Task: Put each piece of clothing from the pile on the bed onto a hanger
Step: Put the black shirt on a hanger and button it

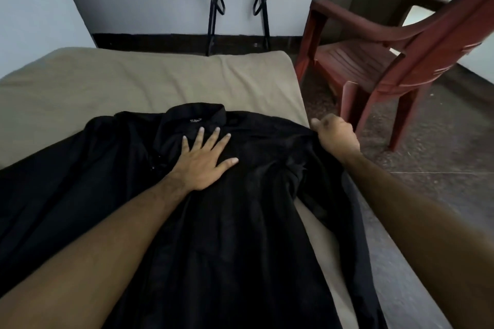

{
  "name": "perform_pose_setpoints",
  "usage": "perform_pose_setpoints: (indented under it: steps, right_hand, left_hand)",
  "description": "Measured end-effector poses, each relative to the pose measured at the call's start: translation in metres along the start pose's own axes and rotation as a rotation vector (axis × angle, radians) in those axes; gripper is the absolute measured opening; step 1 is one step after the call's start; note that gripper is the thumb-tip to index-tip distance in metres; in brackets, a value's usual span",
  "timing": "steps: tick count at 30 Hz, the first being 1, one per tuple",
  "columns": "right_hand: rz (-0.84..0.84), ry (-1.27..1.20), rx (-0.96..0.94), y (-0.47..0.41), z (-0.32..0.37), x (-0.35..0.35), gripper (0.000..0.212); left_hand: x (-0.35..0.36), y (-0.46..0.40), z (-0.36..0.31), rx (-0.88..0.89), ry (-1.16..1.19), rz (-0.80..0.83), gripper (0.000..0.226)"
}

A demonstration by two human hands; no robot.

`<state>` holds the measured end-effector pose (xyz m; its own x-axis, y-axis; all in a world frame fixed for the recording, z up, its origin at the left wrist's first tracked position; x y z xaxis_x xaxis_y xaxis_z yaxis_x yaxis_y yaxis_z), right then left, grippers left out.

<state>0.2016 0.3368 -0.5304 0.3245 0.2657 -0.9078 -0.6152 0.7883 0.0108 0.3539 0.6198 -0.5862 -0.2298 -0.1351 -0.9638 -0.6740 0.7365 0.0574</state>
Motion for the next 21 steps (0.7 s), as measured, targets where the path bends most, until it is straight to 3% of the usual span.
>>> perform_pose_setpoints:
  steps: [3, 5, 7, 10, 12, 14, 17, 18, 21]
  right_hand:
    - [0.194, -0.233, 0.009, 0.023, -0.002, -0.002, 0.075]
    - [0.314, -0.216, -0.058, 0.043, -0.018, 0.002, 0.089]
    - [0.359, -0.167, -0.086, 0.061, -0.041, 0.003, 0.074]
    - [0.177, -0.037, -0.146, 0.062, -0.058, -0.021, 0.038]
    - [-0.073, 0.149, -0.177, 0.056, -0.053, -0.048, 0.033]
    - [-0.151, 0.286, -0.177, 0.048, -0.047, -0.068, 0.041]
    - [0.162, 0.402, -0.196, 0.045, -0.066, -0.081, 0.087]
    - [0.317, 0.409, -0.199, 0.051, -0.079, -0.085, 0.086]
    - [0.761, 0.433, -0.136, 0.085, -0.126, -0.097, 0.056]
  left_hand:
    - [-0.003, -0.005, -0.009, -0.06, -0.026, -0.014, 0.075]
    - [-0.007, 0.006, -0.032, 0.069, -0.026, -0.111, 0.066]
    - [-0.003, 0.022, -0.062, 0.214, 0.141, -0.098, 0.062]
    - [0.012, 0.034, -0.087, 0.114, 0.28, 0.117, 0.067]
    - [0.013, 0.031, -0.091, 0.057, 0.243, 0.142, 0.07]
    - [0.012, 0.028, -0.092, 0.038, 0.212, 0.15, 0.073]
    - [0.013, 0.026, -0.093, 0.028, 0.167, 0.164, 0.076]
    - [0.012, 0.025, -0.094, 0.022, 0.16, 0.168, 0.076]
    - [0.008, 0.027, -0.097, 0.006, 0.091, 0.178, 0.078]
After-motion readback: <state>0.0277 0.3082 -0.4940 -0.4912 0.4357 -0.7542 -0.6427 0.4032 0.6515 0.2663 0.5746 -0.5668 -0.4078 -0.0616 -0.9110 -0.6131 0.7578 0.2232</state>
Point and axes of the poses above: each hand's wrist, its own y-axis away from the middle knuckle, its own x-axis out of the palm, z = x × y, the point moved 2 cm from there along -y, towards the middle knuckle, and after that the axes turned 12 degrees about y, right-handed, at the moved point
